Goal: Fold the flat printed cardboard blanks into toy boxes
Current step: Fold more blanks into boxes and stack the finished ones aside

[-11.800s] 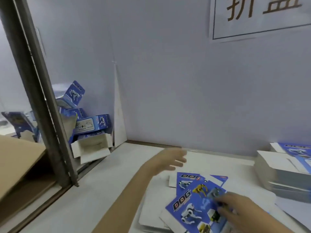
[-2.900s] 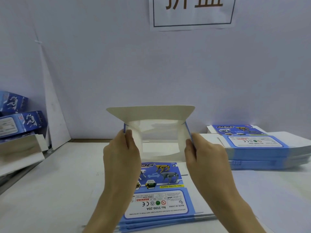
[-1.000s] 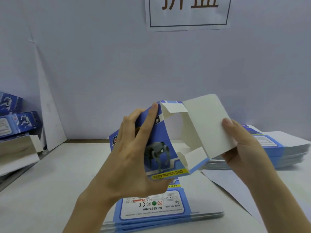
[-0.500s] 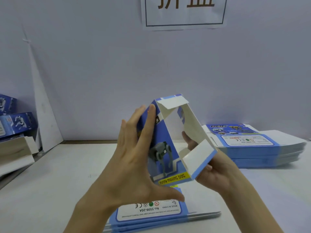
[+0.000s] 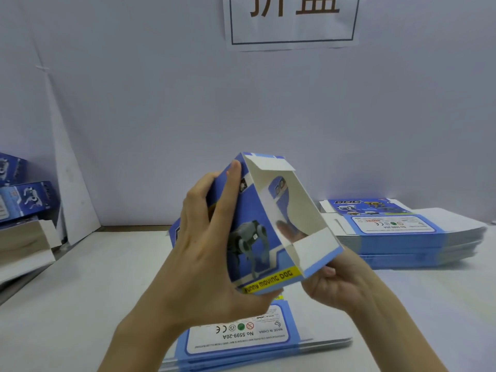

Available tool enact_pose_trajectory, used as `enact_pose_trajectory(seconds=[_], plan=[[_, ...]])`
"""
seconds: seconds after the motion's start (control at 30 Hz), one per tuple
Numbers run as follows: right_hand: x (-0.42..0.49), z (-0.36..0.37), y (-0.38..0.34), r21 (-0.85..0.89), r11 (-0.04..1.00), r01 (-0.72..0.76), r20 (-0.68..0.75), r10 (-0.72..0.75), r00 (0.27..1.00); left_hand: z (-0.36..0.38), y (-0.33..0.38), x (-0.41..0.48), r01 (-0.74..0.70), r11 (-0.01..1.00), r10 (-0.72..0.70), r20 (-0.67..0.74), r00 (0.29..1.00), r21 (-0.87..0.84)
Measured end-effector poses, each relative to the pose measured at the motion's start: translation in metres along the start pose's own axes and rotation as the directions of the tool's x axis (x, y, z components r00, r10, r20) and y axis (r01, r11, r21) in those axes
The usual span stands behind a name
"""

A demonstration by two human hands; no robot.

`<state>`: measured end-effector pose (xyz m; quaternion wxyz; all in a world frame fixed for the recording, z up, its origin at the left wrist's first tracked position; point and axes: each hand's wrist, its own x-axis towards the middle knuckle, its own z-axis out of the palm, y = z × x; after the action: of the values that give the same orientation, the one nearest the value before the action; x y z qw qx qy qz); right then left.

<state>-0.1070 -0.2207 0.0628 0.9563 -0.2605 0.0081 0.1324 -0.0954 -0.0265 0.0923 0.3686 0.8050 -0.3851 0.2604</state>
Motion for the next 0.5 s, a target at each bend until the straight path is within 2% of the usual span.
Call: enact_pose_trajectory(seconds=[0.07, 0.13, 0.23, 0.3, 0.37, 0.5], plan=[[0.000, 0.005, -0.001, -0.146, 0.984, 0.100, -0.079, -0.112, 0.991, -0.004, -0.011, -0.008, -0.085, 0.993, 0.082, 0.042, 0.996, 0.077], [0.003, 0.003, -0.007, -0.302, 0.916, 0.264, -0.172, -0.324, 0.930, -0.009, -0.017, -0.013, -0.092, 0.991, 0.091, 0.014, 0.996, 0.096], [-0.003, 0.000, -0.017, -0.512, 0.733, 0.448, -0.107, -0.572, 0.813, -0.010, -0.016, -0.010, -0.071, 0.995, 0.073, -0.014, 0.997, 0.070], [-0.007, -0.003, -0.022, -0.666, 0.558, 0.494, -0.061, -0.701, 0.710, -0.012, -0.016, -0.010, -0.045, 0.992, 0.048, -0.018, 0.999, 0.116], [-0.008, -0.007, -0.028, -0.769, 0.378, 0.516, -0.023, -0.822, 0.569, -0.012, -0.013, -0.010, -0.041, 0.980, 0.041, 0.004, 0.999, 0.194], [-0.009, -0.001, -0.021, -0.804, 0.038, 0.593, 0.185, -0.932, 0.311, -0.003, -0.011, -0.013, -0.072, 0.941, 0.055, 0.063, 0.997, 0.330]])
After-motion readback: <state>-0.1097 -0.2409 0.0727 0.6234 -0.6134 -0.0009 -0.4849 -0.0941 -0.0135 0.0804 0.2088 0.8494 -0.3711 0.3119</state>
